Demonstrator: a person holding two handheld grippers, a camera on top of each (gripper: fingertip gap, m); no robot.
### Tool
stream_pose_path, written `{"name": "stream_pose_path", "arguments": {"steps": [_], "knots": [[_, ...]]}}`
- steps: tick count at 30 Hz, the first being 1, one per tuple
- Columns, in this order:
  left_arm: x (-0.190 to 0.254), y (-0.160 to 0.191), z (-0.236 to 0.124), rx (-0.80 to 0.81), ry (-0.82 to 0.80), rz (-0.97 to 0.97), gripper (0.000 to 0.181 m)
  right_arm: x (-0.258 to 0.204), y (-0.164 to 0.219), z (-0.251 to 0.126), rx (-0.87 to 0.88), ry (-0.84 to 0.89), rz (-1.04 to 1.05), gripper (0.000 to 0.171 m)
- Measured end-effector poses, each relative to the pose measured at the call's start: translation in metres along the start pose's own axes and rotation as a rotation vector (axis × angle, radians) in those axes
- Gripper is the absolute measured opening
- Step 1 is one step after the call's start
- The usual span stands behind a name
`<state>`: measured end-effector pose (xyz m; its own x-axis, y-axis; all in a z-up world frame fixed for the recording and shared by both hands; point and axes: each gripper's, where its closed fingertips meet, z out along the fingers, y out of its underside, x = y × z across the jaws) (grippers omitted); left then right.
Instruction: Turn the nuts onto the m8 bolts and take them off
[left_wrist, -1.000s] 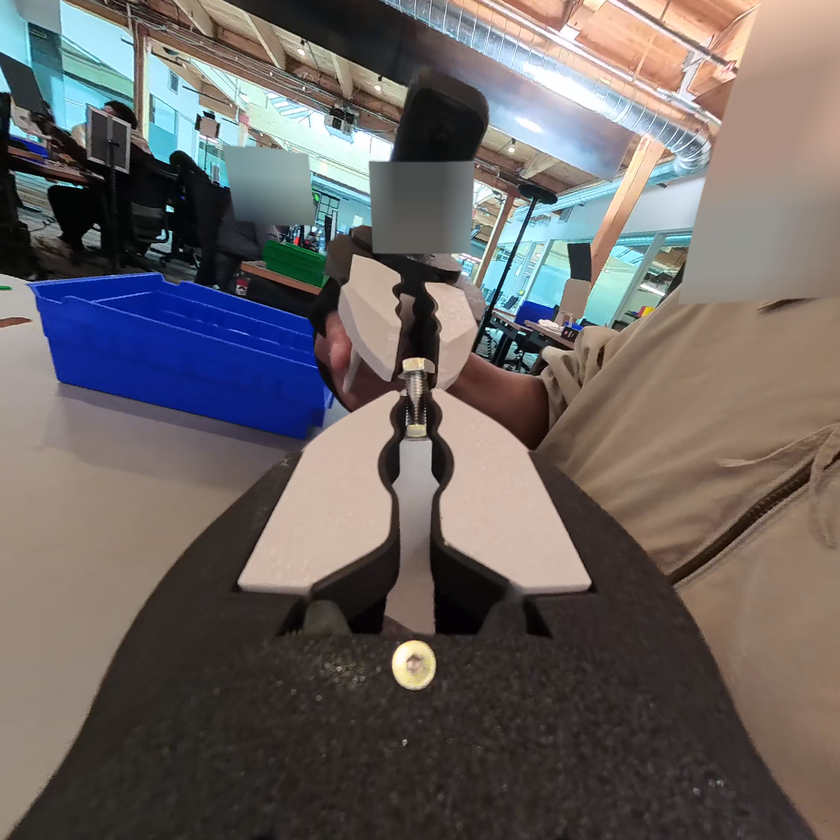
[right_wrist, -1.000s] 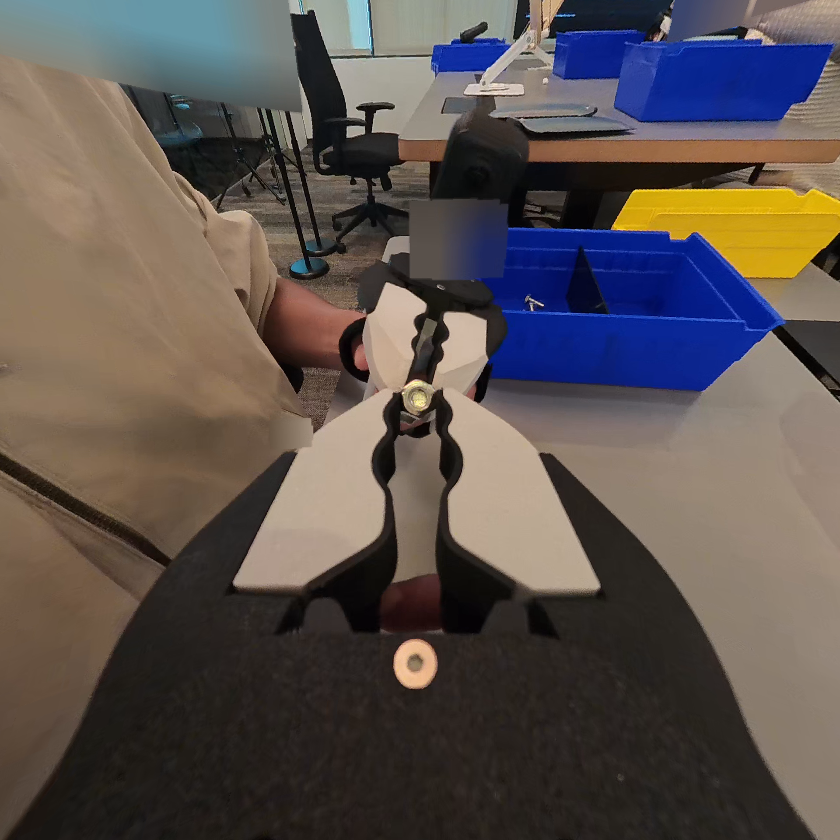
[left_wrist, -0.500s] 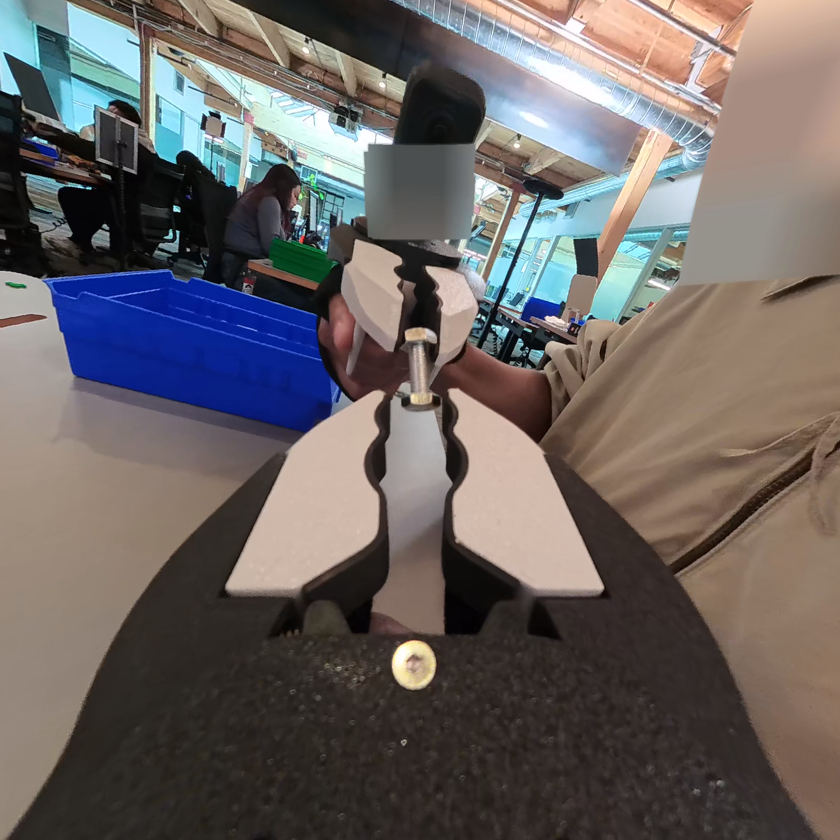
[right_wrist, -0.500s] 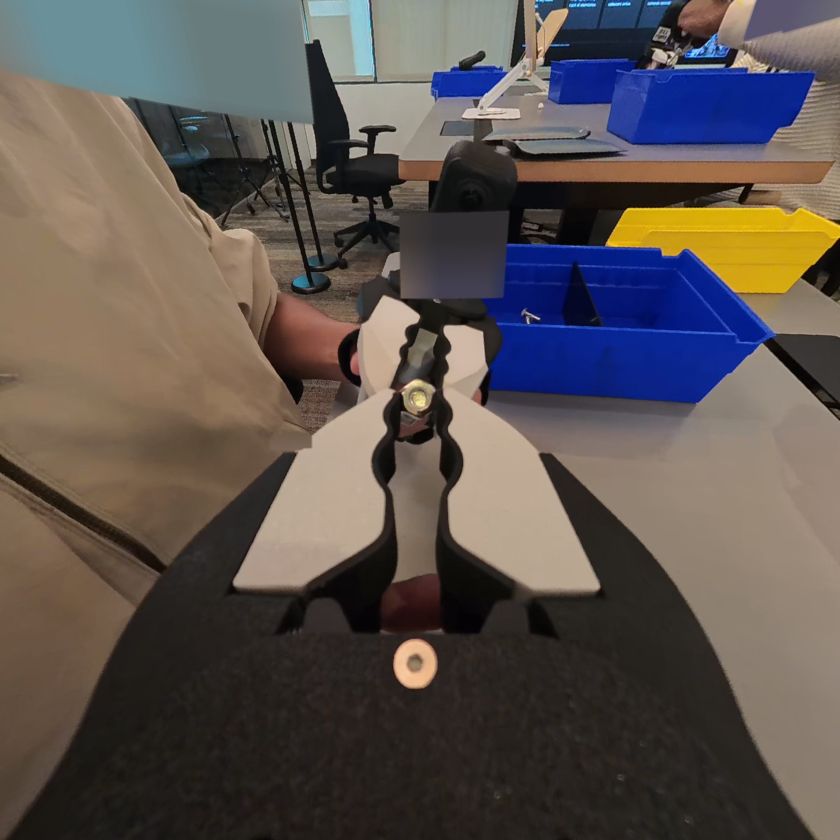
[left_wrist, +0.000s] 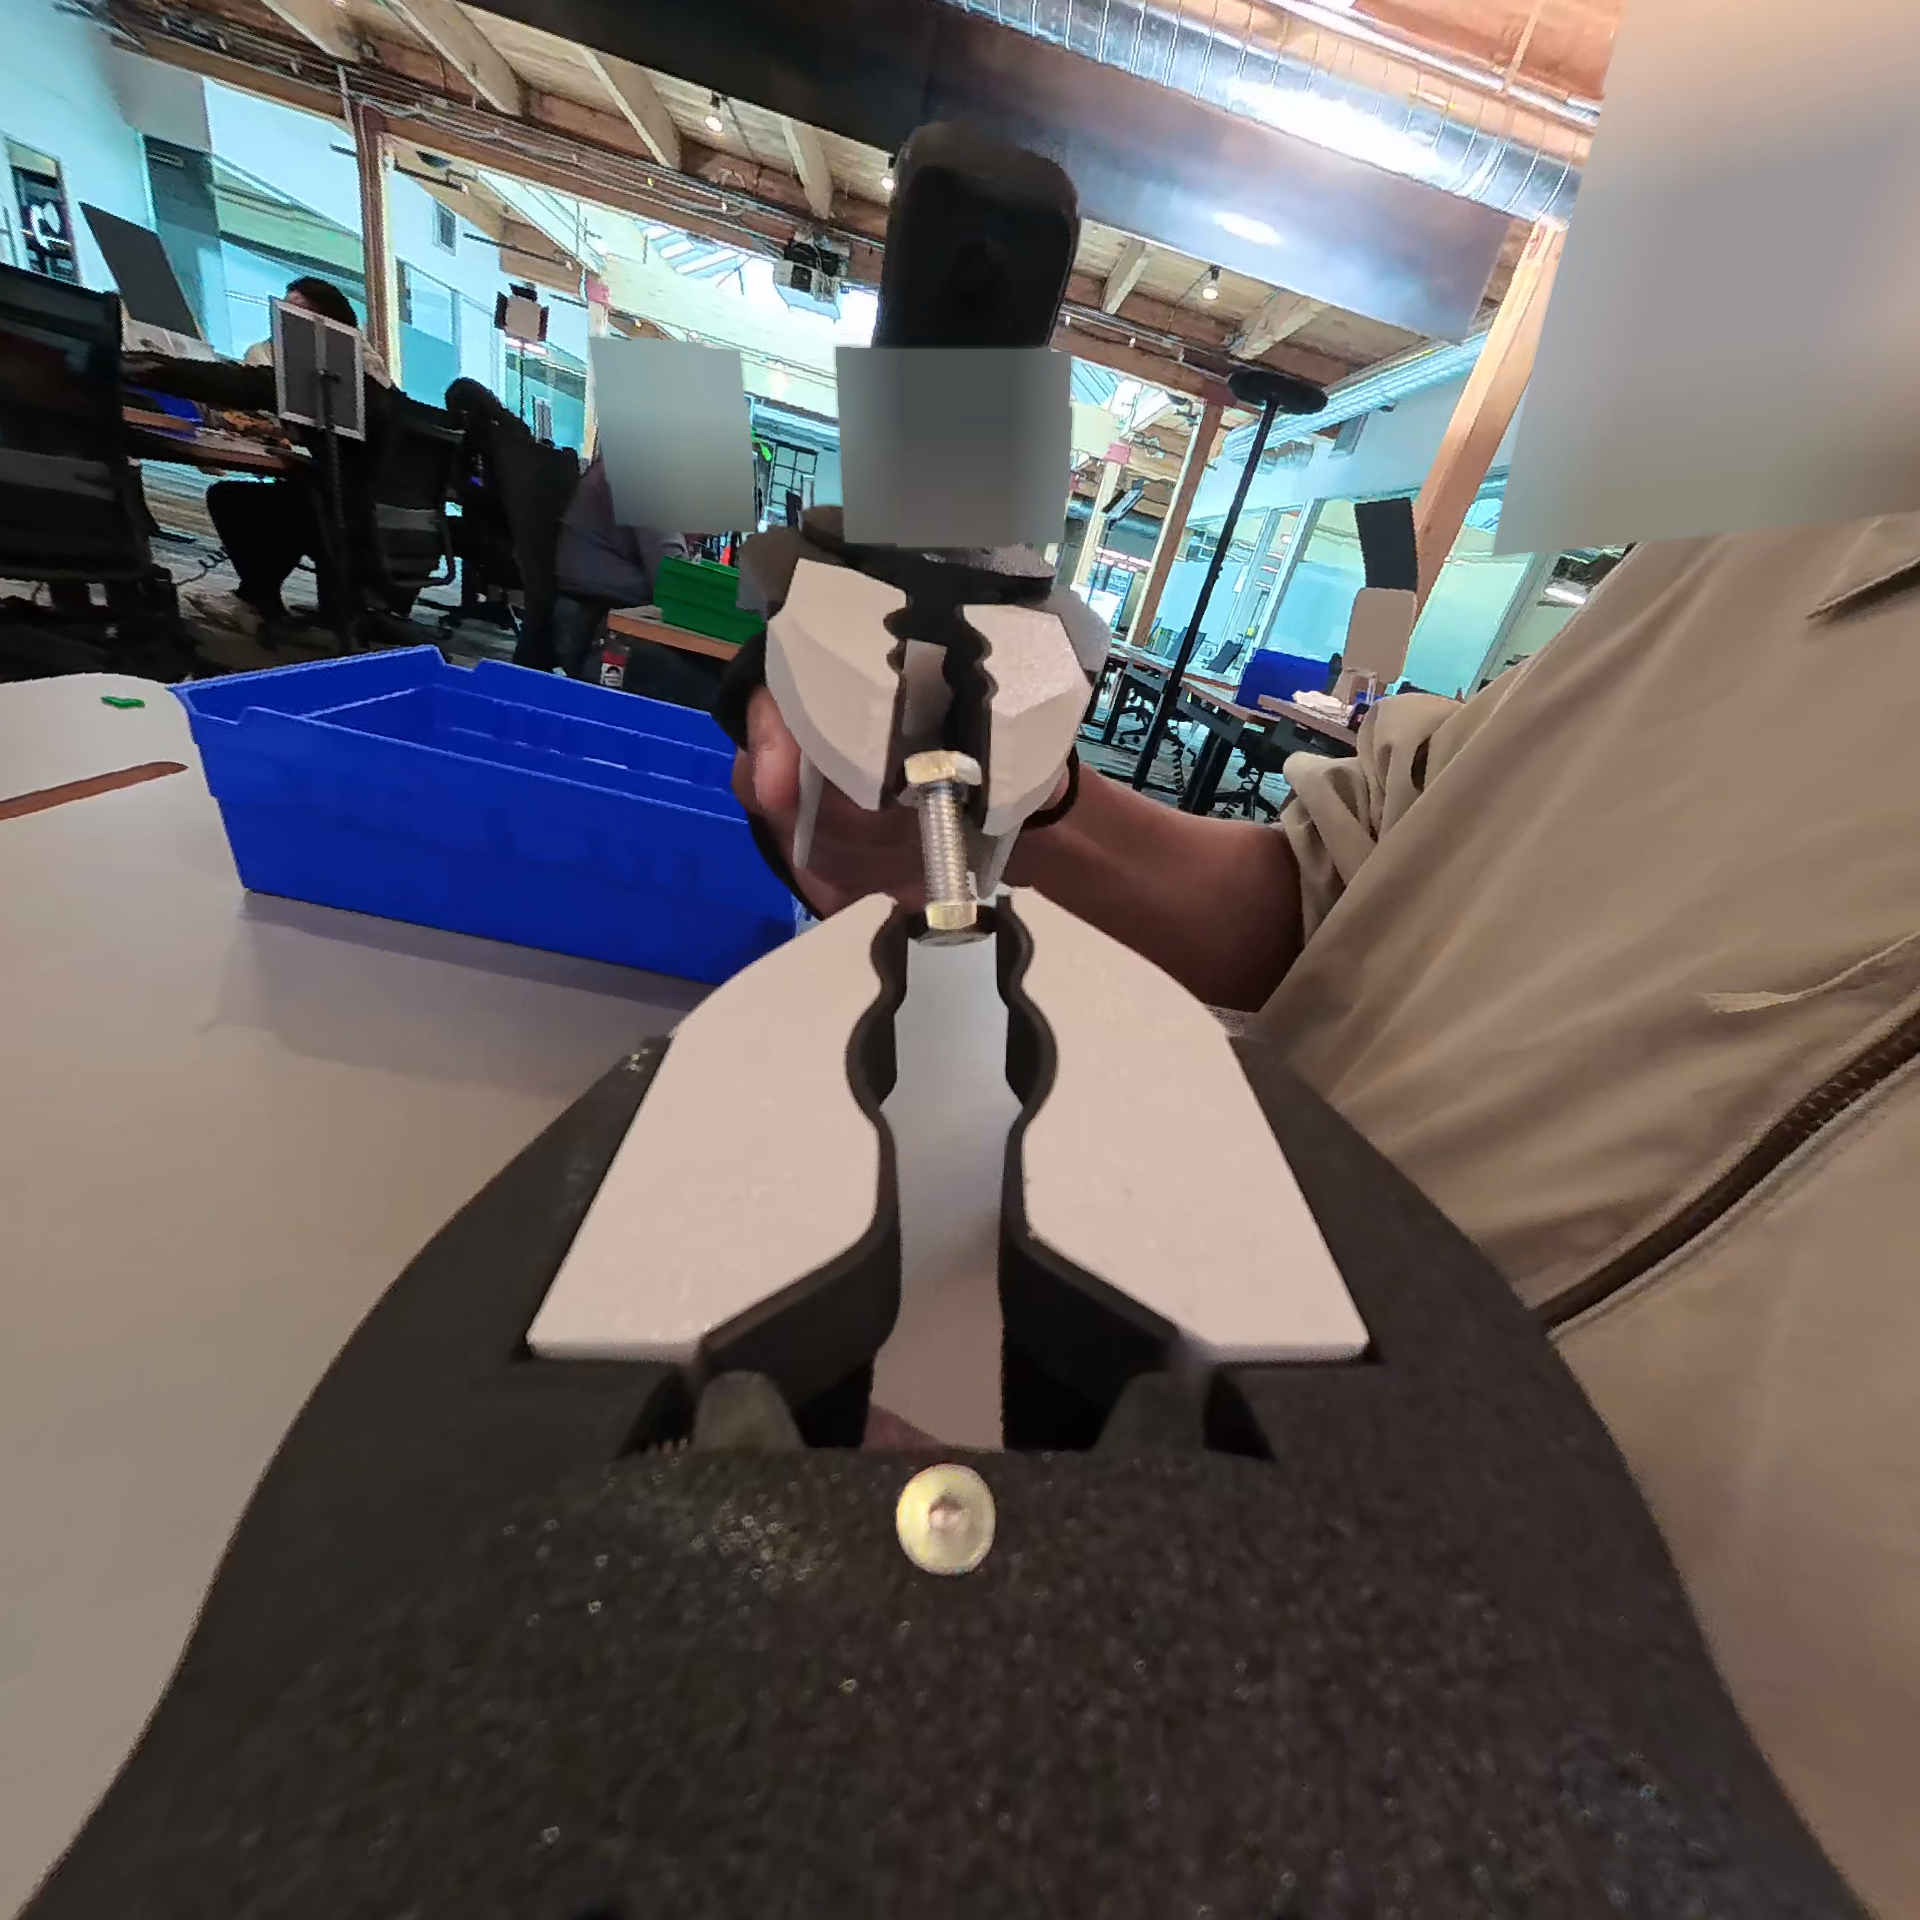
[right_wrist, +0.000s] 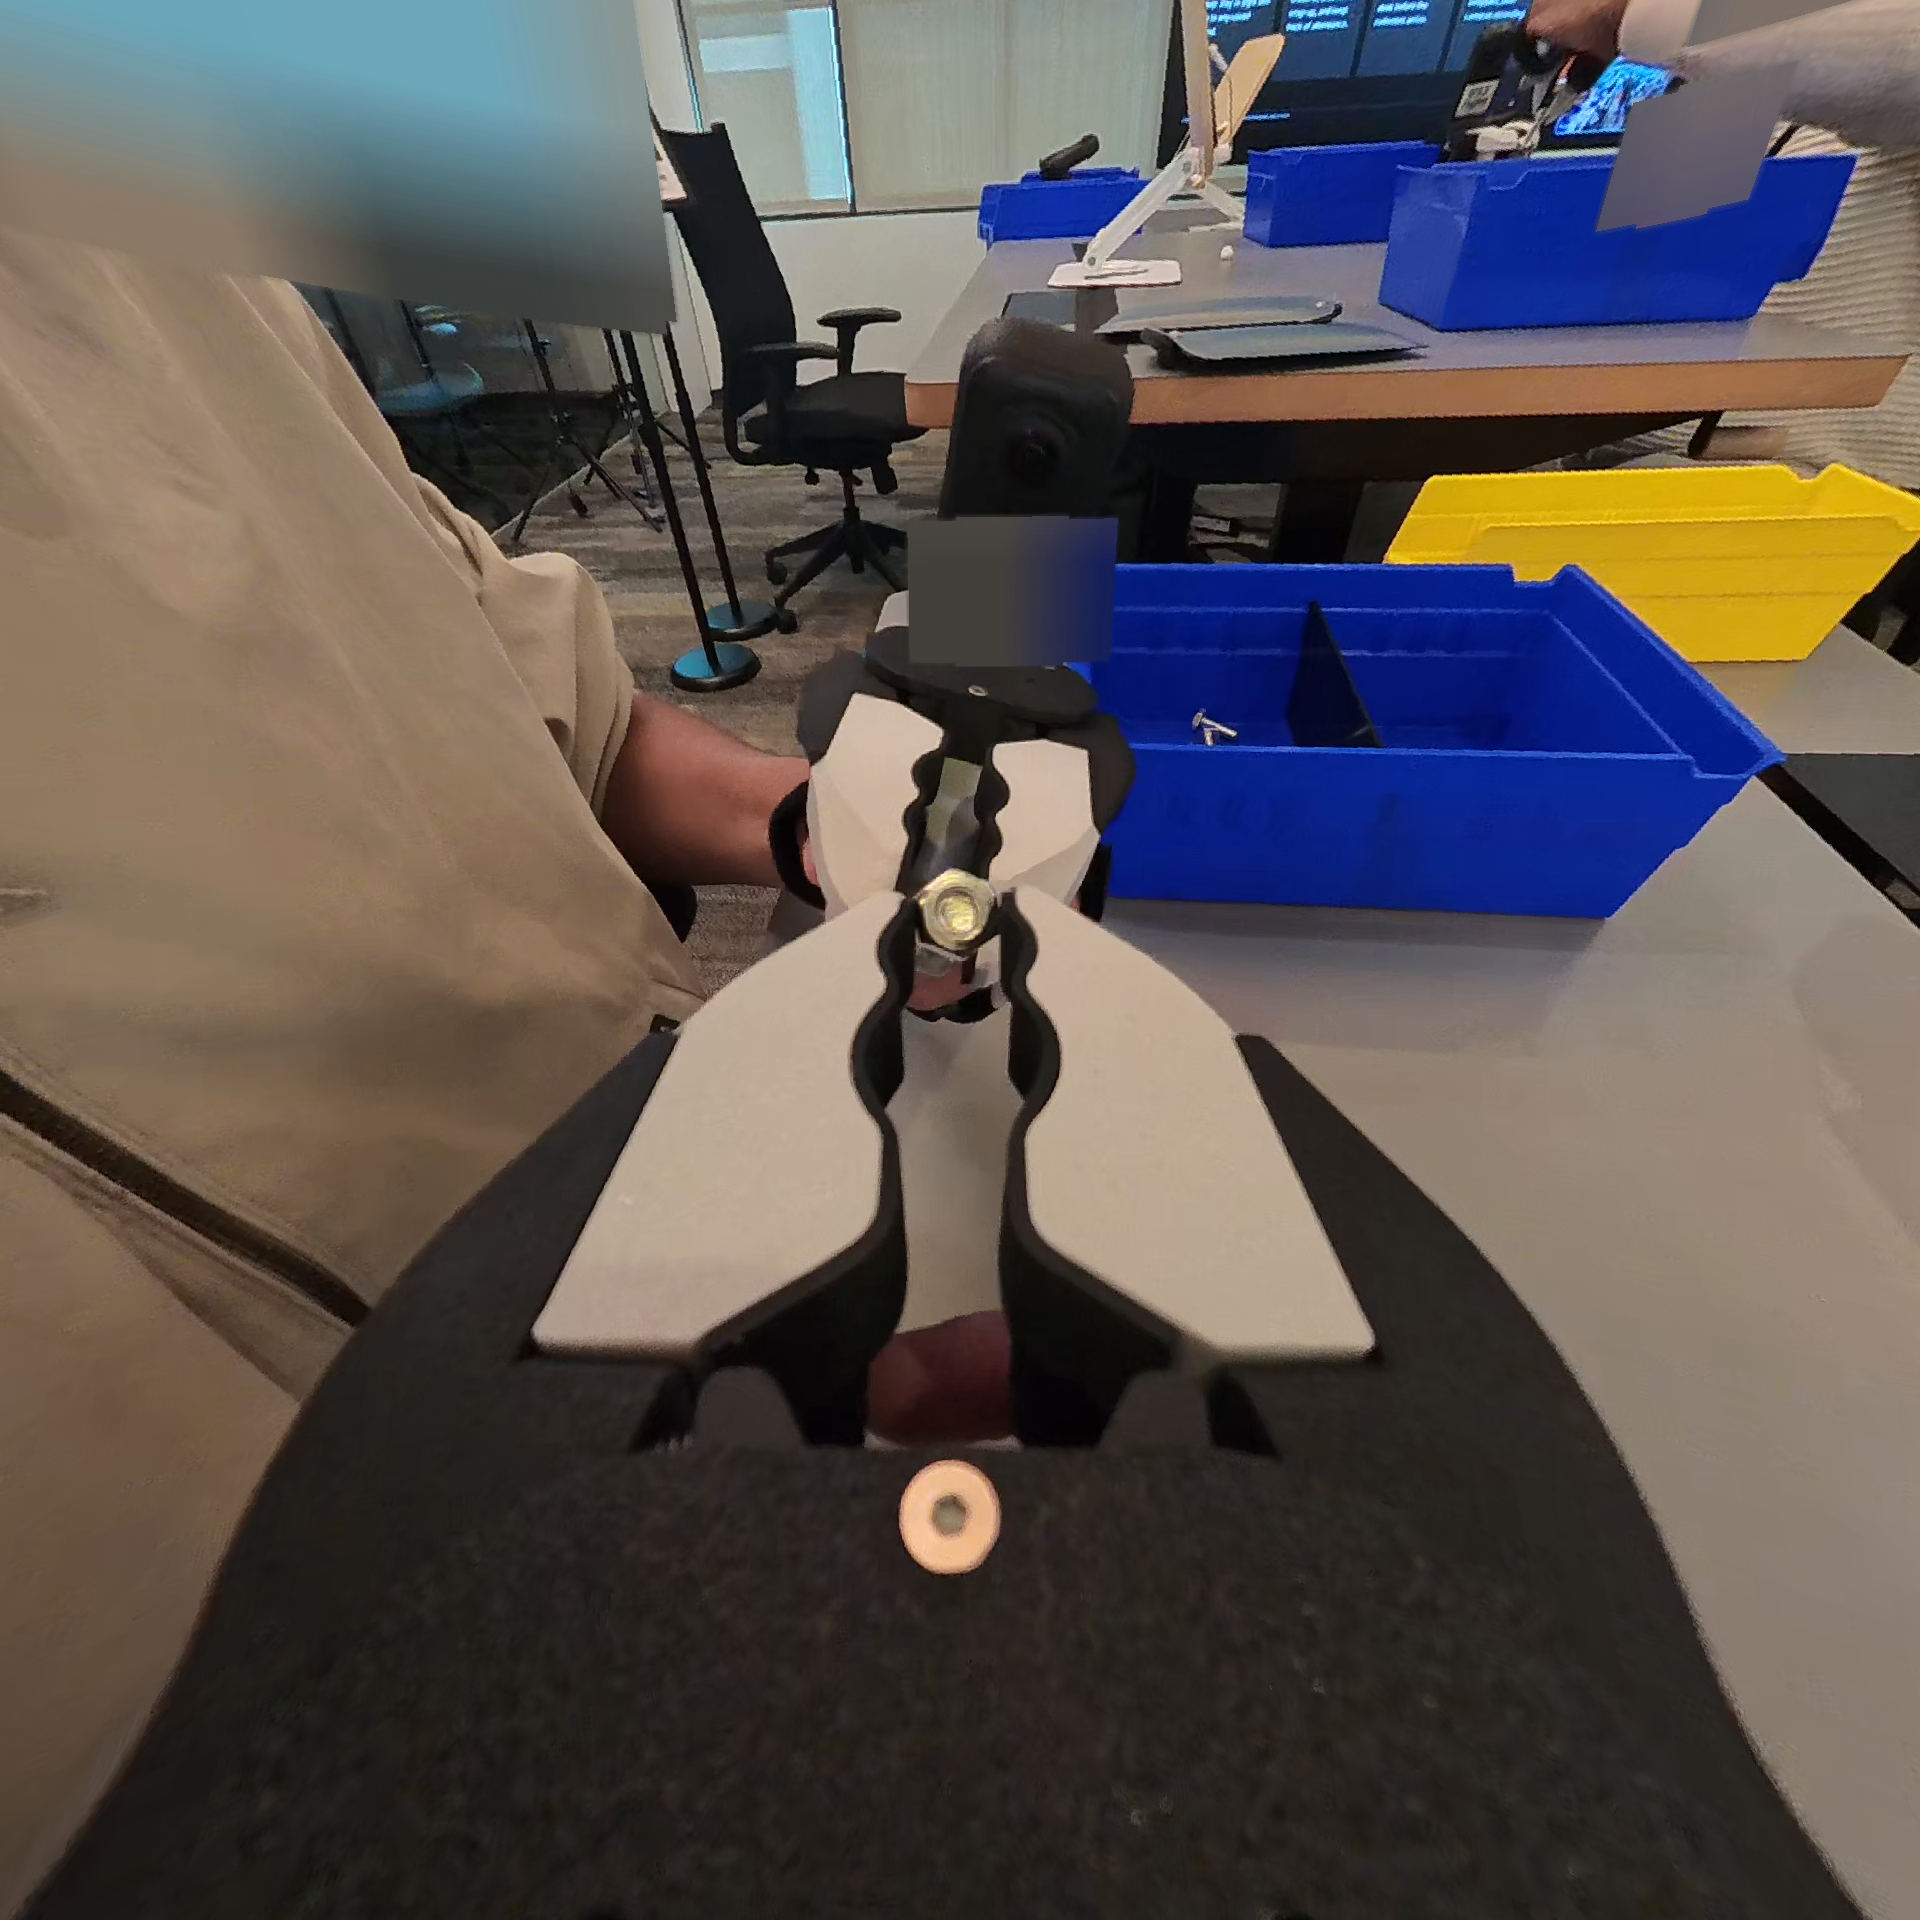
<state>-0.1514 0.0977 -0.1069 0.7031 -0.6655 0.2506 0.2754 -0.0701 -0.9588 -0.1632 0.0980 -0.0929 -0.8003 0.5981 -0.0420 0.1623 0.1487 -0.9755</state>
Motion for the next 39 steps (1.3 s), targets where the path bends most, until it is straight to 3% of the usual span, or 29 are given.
{"name": "stream_pose_path", "arguments": {"steps": [8,15,24,31,36,39], "knots": [[0.004,-0.003,-0.001,0.026,0.023,-0.013,0.016,0.0,-0.002,-0.003,0.016,0.013,0.005,0.022],[0.0,0.001,-0.001,0.005,-0.017,0.029,0.016,-0.002,-0.001,-0.006,-0.03,0.016,-0.021,0.015],[-0.025,0.004,-0.005,-0.113,-0.352,0.342,0.015,0.018,0.005,-0.002,-0.061,0.147,0.129,0.014],[-0.038,0.007,-0.011,-0.199,-0.557,0.539,0.015,0.027,0.013,0.0,-0.02,0.287,0.373,0.012],[-0.037,0.008,-0.01,-0.154,-0.501,0.439,0.015,0.027,0.012,0.0,0.011,0.309,0.36,0.014],[-0.031,0.002,-0.01,-0.091,-0.433,0.357,0.015,0.023,0.006,-0.003,0.018,0.279,0.27,0.026]]}}
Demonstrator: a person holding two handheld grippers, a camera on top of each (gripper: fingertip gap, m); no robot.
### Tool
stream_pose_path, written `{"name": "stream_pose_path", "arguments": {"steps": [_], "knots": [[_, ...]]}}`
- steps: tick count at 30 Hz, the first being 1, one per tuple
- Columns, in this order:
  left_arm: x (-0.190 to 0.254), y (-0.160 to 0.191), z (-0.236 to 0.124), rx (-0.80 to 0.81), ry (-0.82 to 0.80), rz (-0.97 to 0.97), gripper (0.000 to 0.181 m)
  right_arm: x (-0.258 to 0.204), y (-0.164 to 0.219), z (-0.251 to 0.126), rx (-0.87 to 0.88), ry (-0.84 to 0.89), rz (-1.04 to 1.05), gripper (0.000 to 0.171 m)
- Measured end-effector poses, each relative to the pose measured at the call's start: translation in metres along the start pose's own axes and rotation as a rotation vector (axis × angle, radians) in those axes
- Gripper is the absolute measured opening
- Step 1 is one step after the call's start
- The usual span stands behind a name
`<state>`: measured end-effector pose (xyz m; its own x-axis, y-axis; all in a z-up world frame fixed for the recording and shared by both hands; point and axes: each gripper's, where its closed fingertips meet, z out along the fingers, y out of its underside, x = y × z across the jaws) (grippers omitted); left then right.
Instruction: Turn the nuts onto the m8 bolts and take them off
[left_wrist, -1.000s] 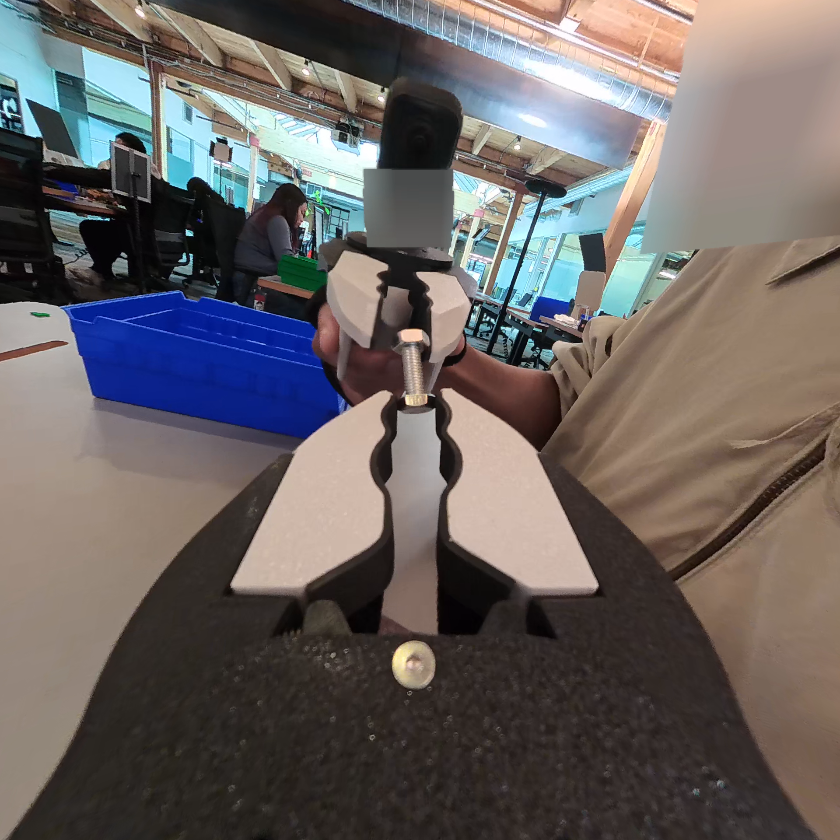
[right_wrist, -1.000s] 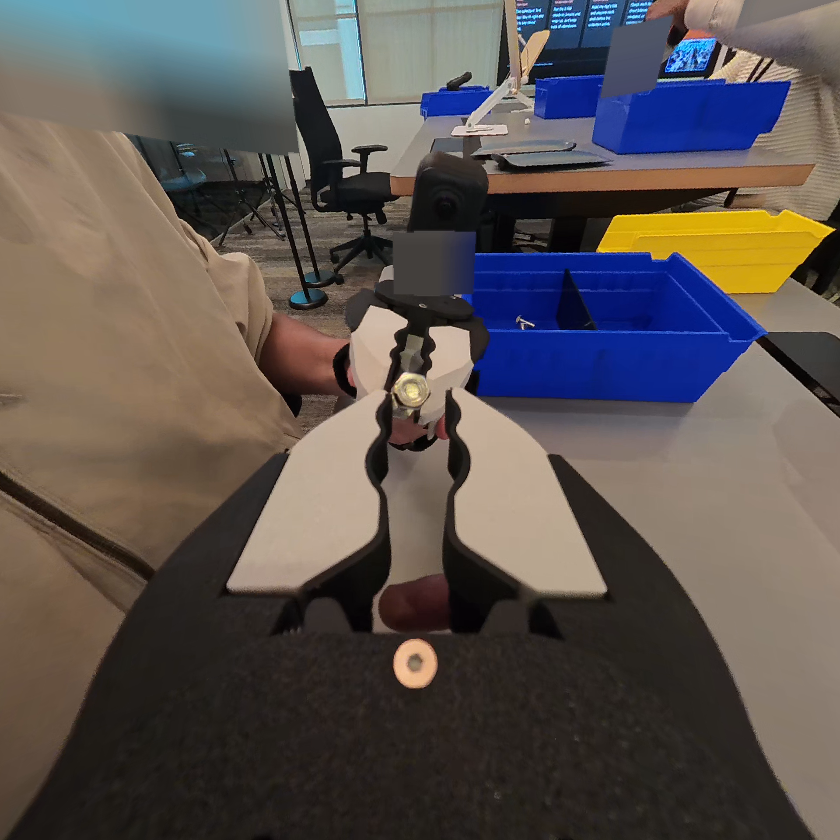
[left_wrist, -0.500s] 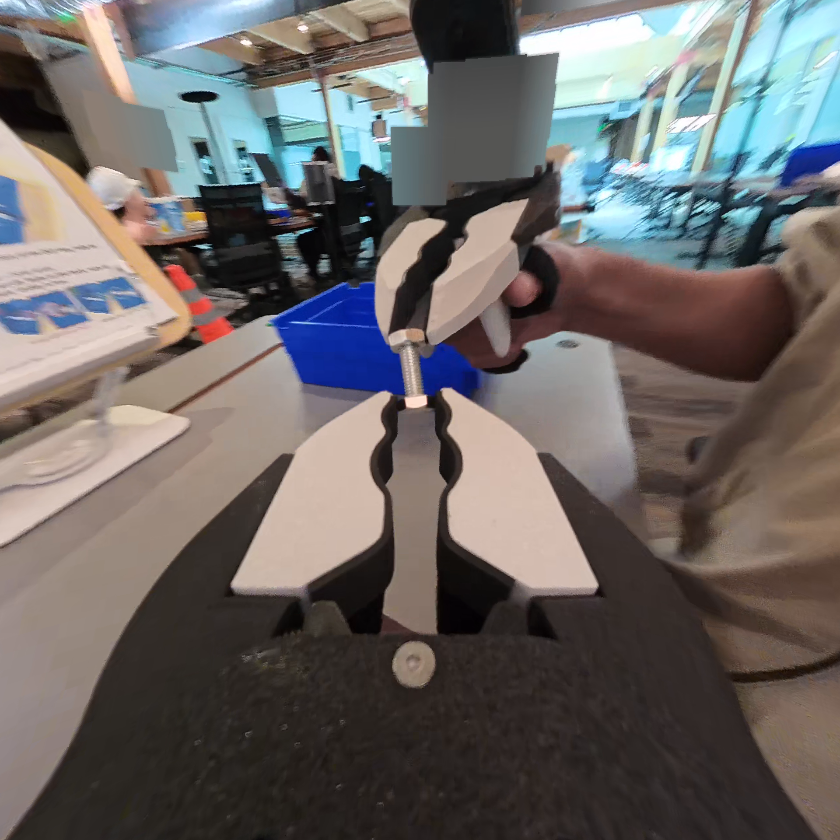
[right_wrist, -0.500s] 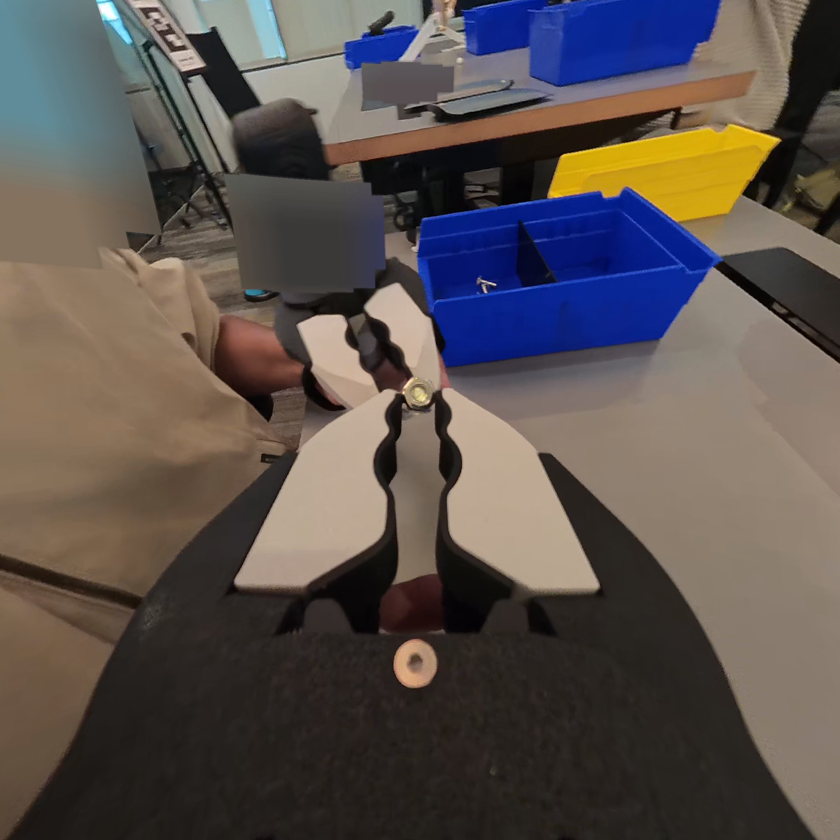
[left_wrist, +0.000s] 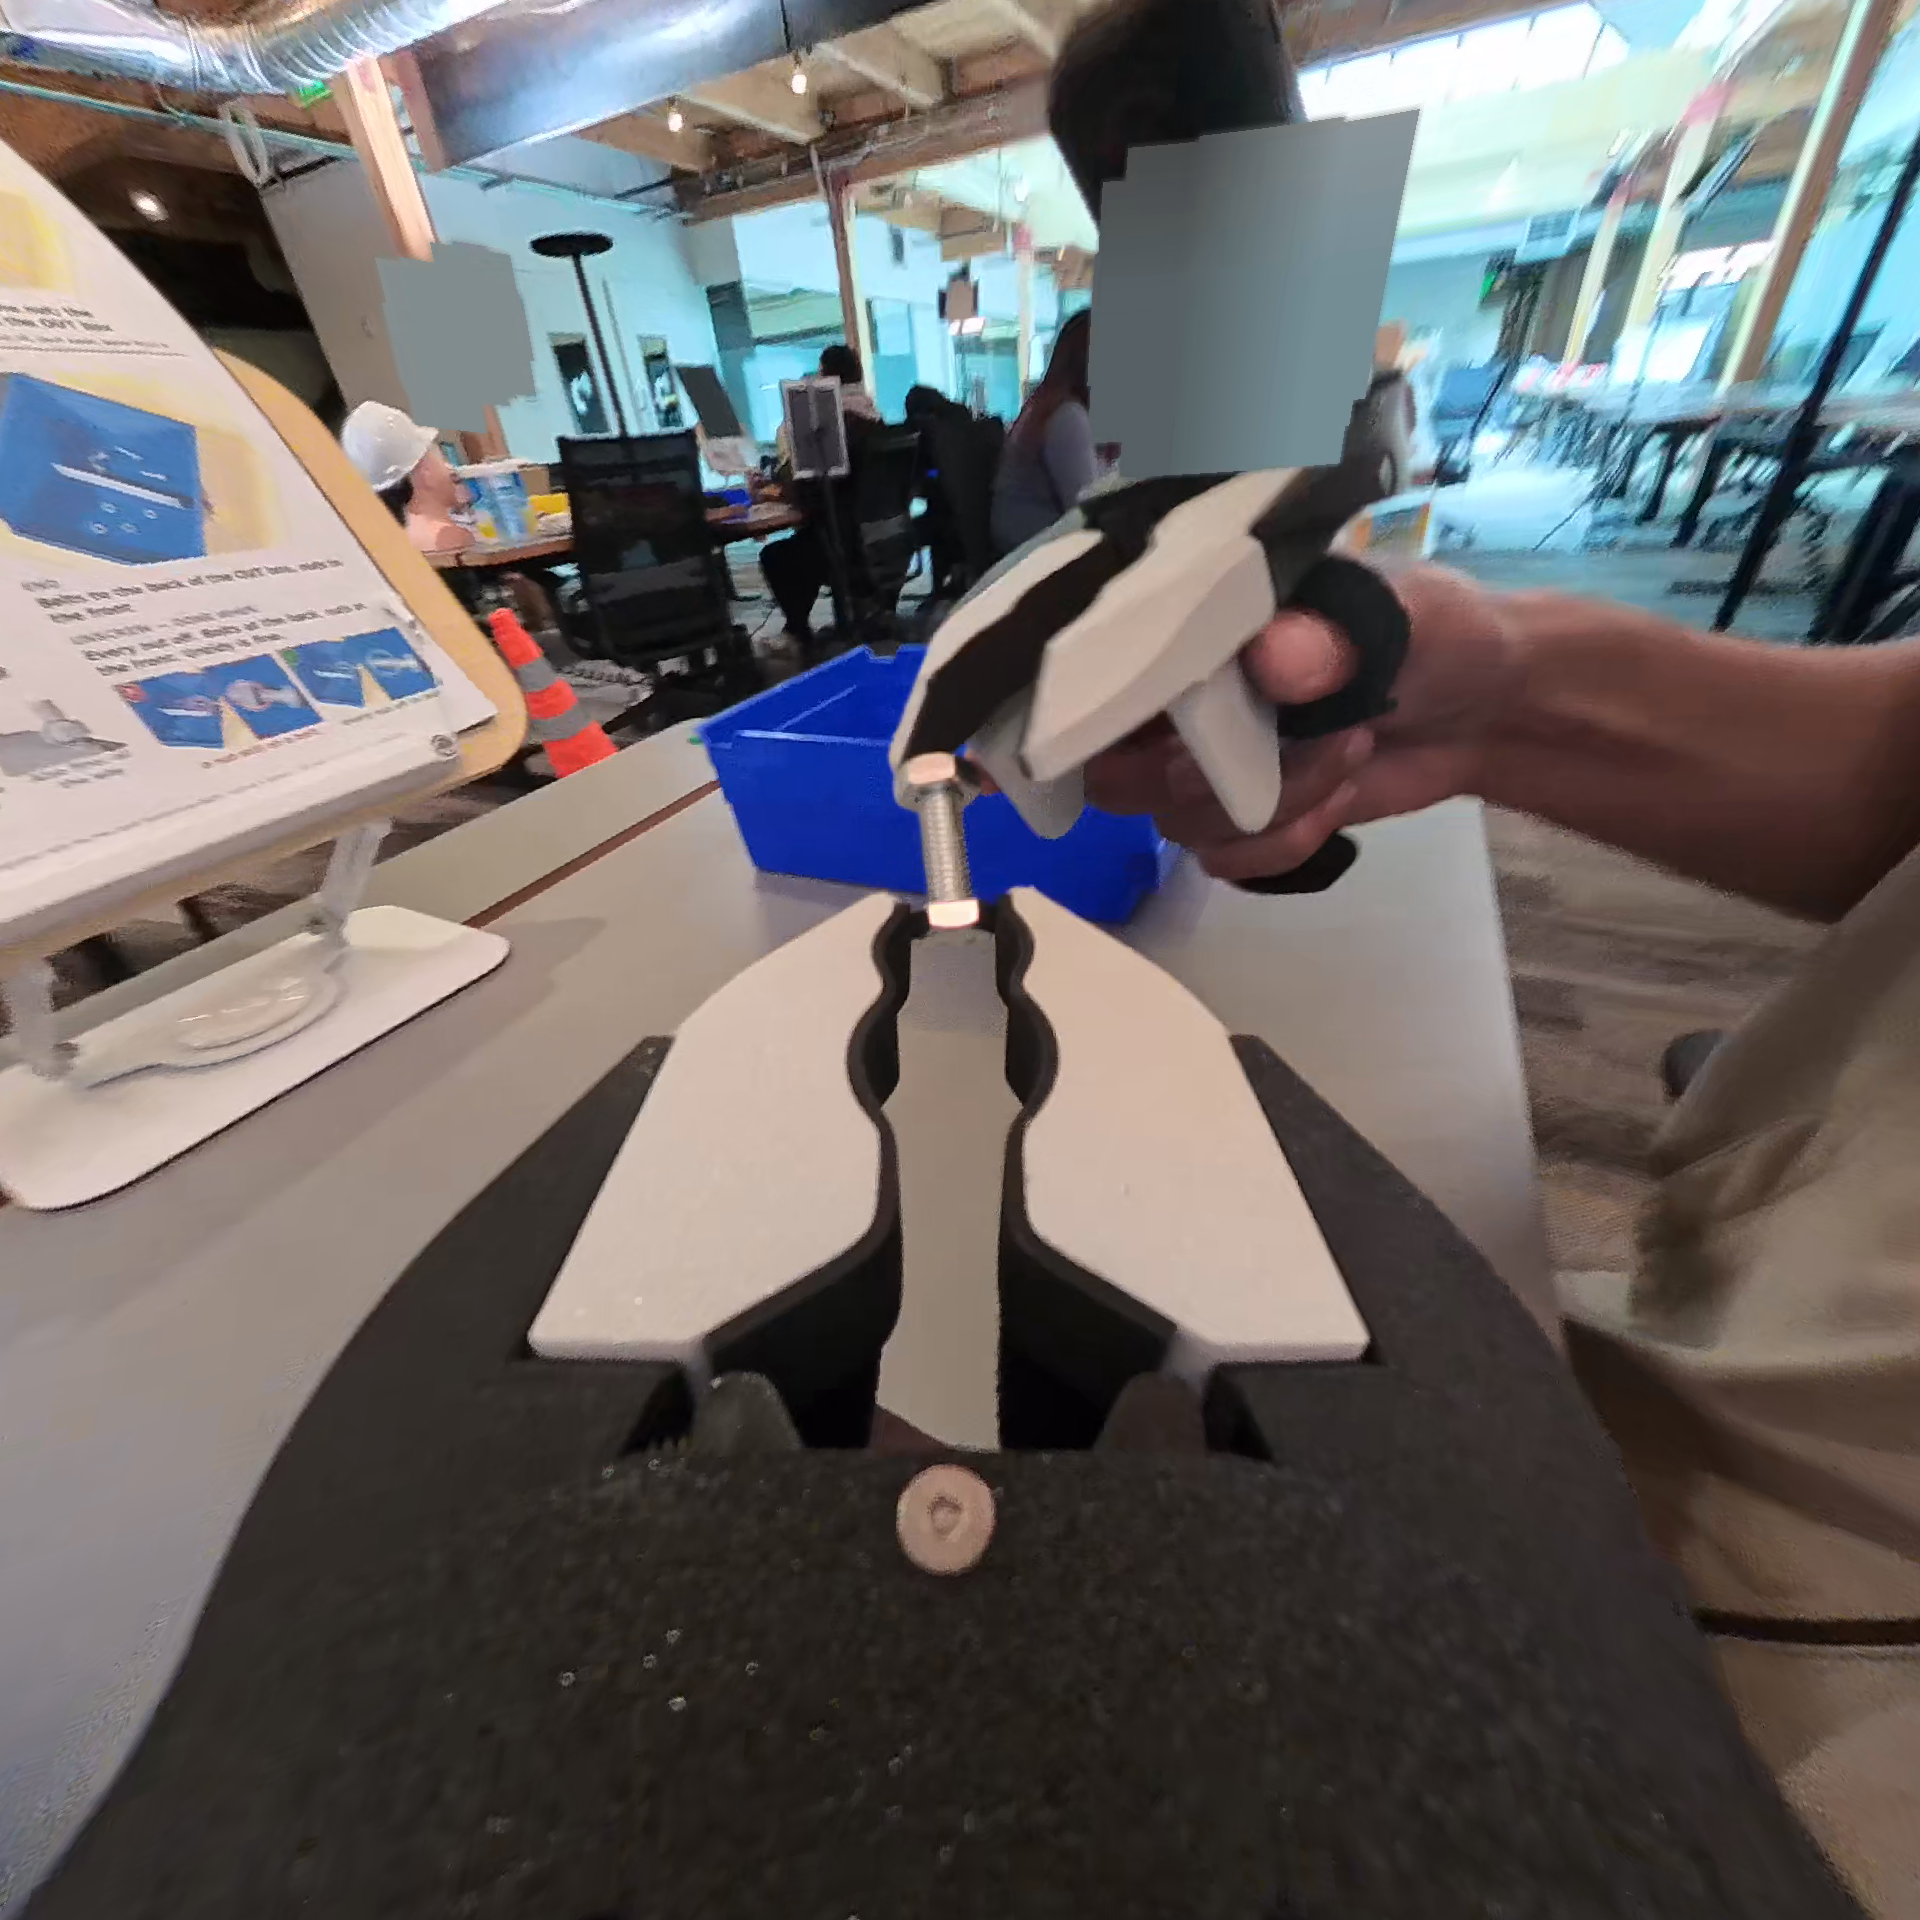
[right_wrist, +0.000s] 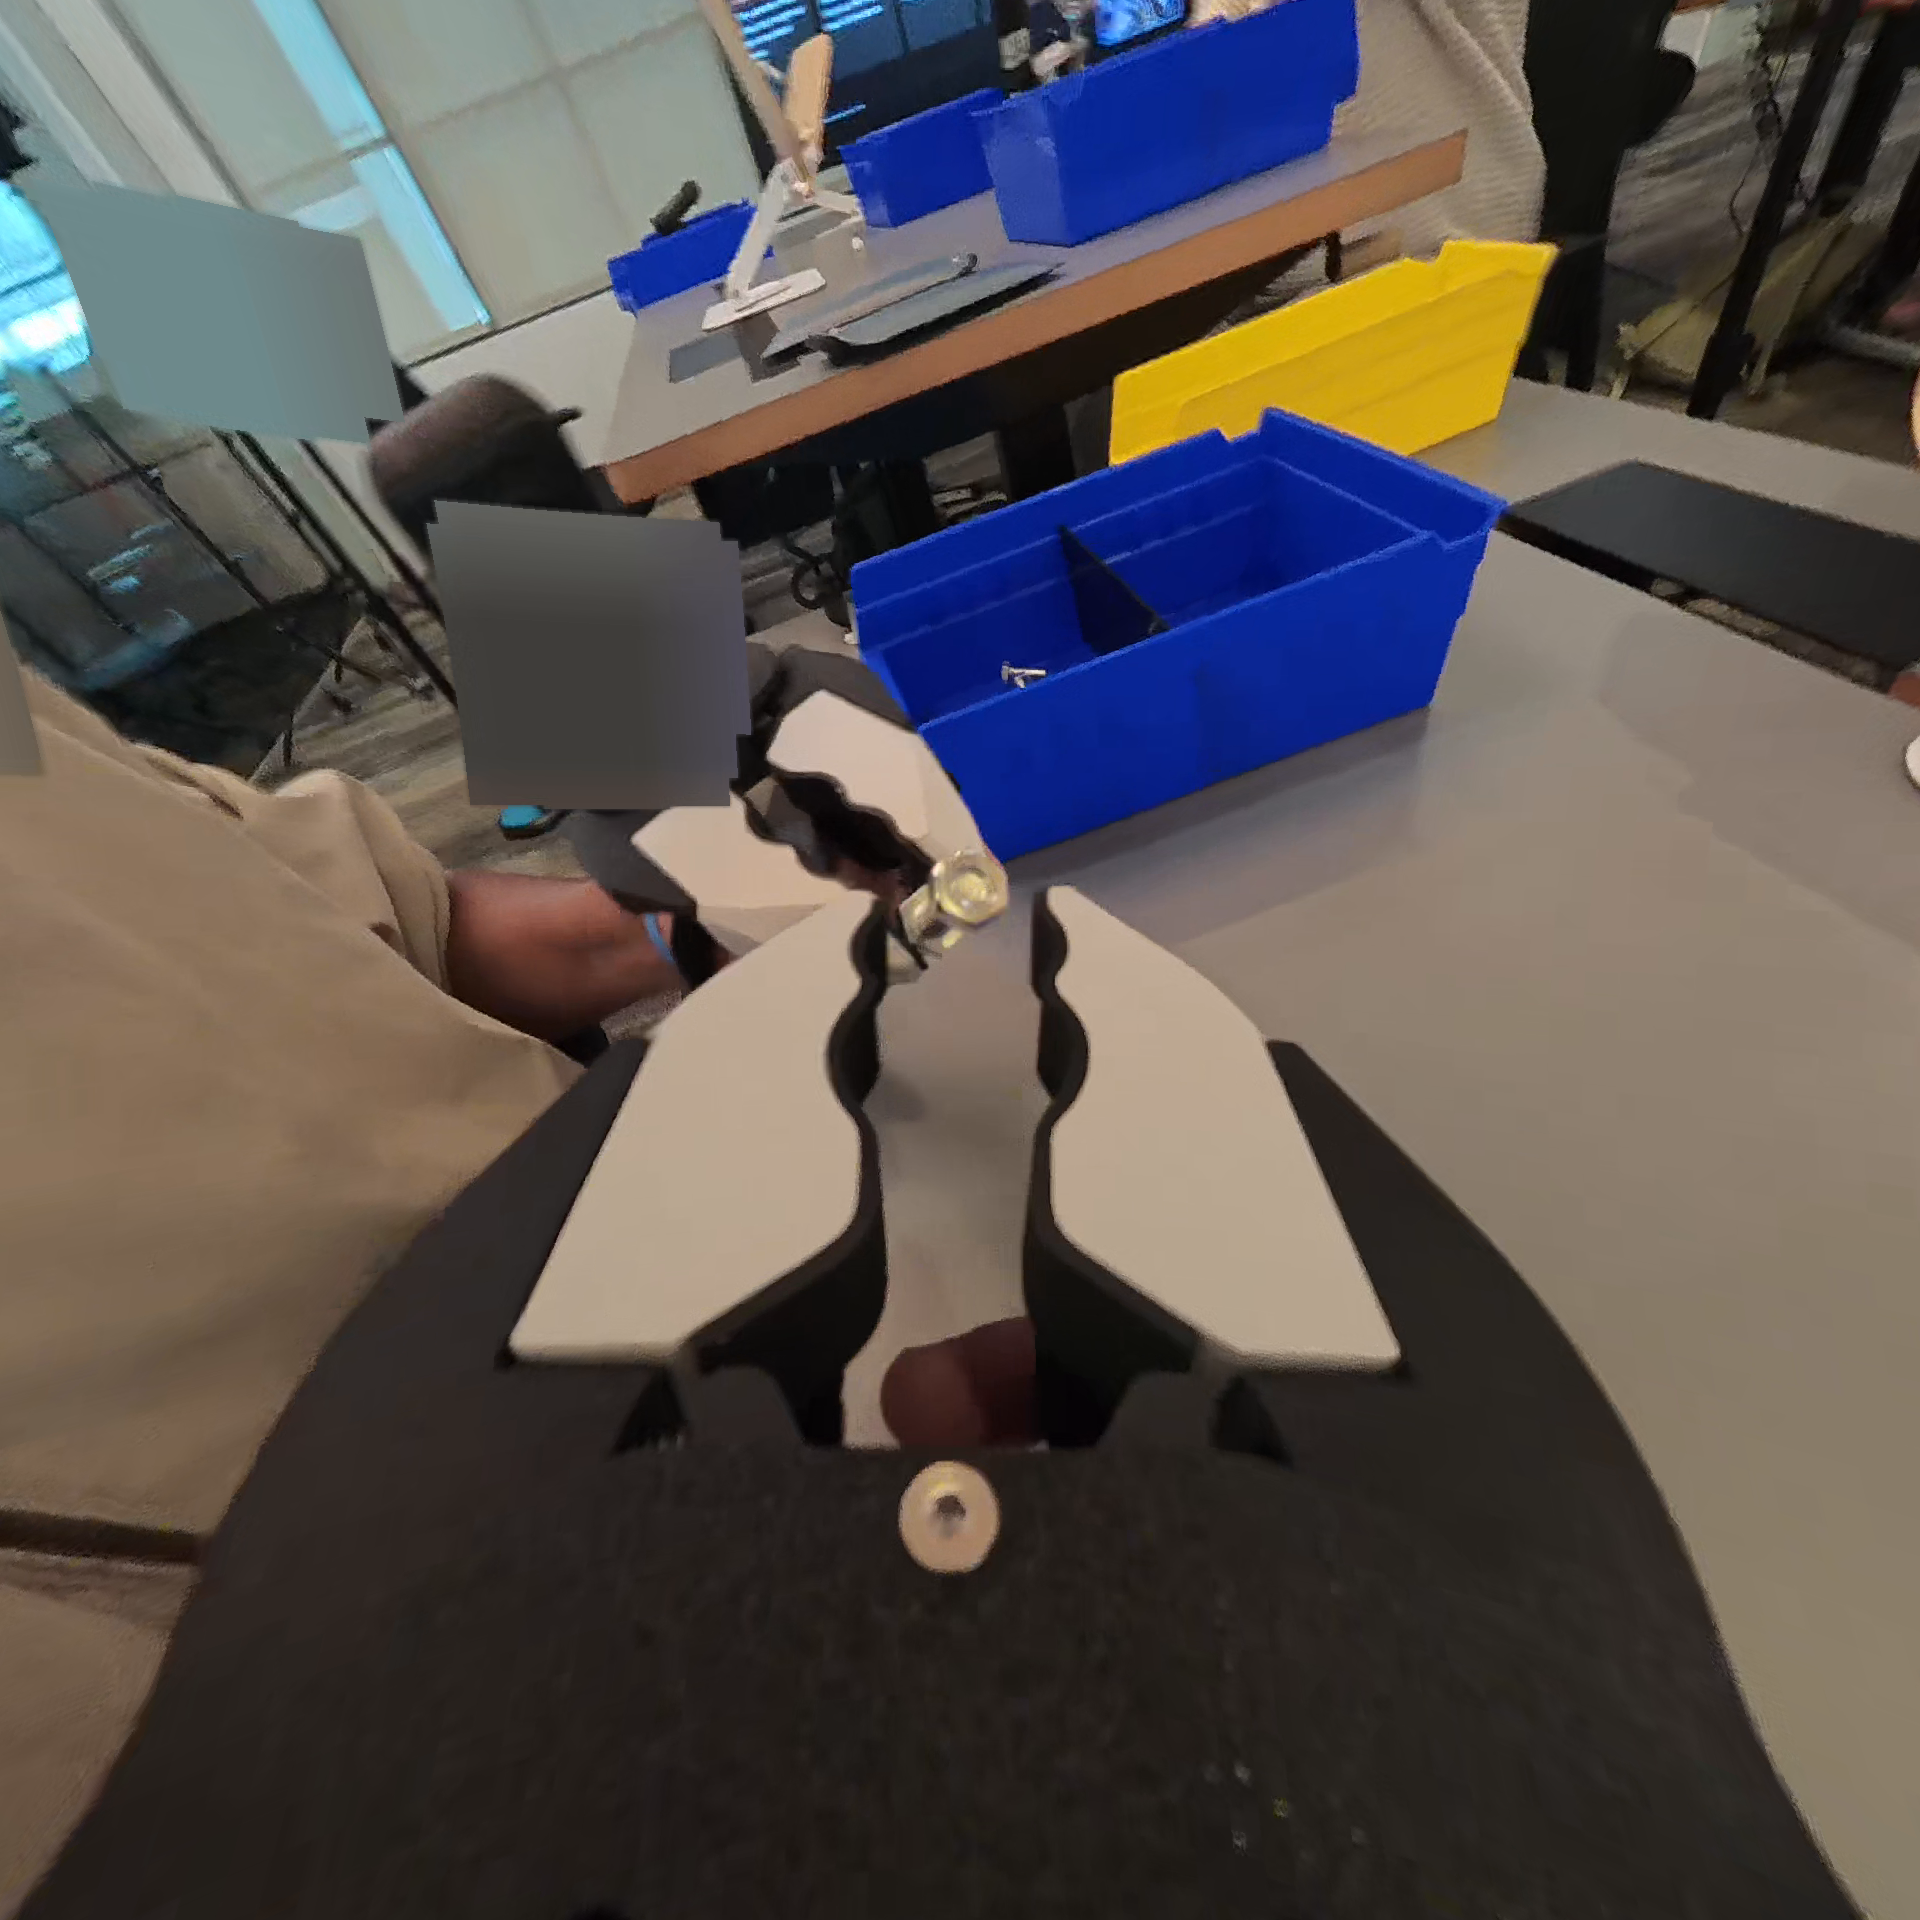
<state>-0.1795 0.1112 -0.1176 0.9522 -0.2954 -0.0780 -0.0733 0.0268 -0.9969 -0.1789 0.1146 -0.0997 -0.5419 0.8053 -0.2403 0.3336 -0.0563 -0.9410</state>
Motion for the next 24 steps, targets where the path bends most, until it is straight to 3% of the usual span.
{"name": "stream_pose_path", "arguments": {"steps": [4,8,14,19,24], "knots": [[0.008,-0.012,-0.006,0.087,0.151,-0.181,0.015,-0.013,0.003,-0.006,0.009,-0.105,-0.235,0.032],[0.024,-0.01,-0.01,0.093,0.334,-0.309,0.015,-0.021,0.0,-0.009,0.014,-0.168,-0.421,0.028],[0.037,-0.005,-0.011,0.079,0.455,-0.366,0.016,-0.03,0.008,-0.006,-0.087,-0.265,-0.487,0.022],[0.038,-0.003,-0.008,0.066,0.439,-0.337,0.015,-0.028,0.014,-0.004,-0.13,-0.274,-0.458,0.015],[0.026,0.003,-0.002,0.019,0.299,-0.21,0.015,-0.015,0.015,-0.002,-0.126,-0.206,-0.357,0.014]]}}
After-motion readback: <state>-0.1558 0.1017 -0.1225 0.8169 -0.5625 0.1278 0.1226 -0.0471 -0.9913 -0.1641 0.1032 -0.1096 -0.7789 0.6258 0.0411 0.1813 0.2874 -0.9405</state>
